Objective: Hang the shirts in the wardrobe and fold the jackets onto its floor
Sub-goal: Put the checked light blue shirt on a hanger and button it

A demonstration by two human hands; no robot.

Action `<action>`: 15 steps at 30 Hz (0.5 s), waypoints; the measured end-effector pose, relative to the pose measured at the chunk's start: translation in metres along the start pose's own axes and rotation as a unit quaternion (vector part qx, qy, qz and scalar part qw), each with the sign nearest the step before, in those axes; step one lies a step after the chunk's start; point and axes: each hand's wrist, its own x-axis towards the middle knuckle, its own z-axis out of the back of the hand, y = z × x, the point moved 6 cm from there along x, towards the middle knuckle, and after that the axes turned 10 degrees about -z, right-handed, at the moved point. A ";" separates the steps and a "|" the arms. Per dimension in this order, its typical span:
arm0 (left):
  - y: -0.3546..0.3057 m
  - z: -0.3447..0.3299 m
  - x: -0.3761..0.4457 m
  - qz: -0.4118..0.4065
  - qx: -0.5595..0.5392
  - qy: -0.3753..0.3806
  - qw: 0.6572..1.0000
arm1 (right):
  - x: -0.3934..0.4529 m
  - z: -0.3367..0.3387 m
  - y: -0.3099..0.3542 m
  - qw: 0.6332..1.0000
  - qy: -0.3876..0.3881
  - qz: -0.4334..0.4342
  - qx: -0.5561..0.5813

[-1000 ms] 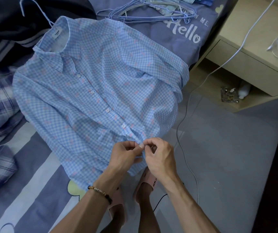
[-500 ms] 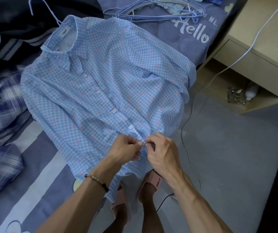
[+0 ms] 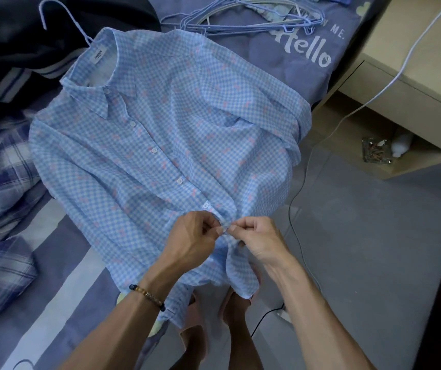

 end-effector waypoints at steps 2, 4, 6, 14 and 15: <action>-0.001 -0.001 0.001 -0.003 0.005 0.022 1.000 | 0.000 0.001 0.003 0.997 -0.003 0.057 -0.044; -0.002 -0.005 0.001 -0.015 -0.013 0.042 0.999 | 0.001 0.002 0.003 0.993 -0.027 0.084 -0.074; -0.005 -0.007 0.001 -0.027 -0.031 0.034 0.999 | 0.004 0.004 0.001 0.991 -0.052 0.083 -0.085; 0.004 -0.002 0.008 0.110 -0.216 -0.067 0.968 | 0.002 -0.005 -0.017 0.996 0.072 0.055 -0.021; 0.005 0.001 0.012 0.119 -0.219 -0.078 0.965 | 0.002 -0.001 -0.020 0.995 0.071 0.060 -0.039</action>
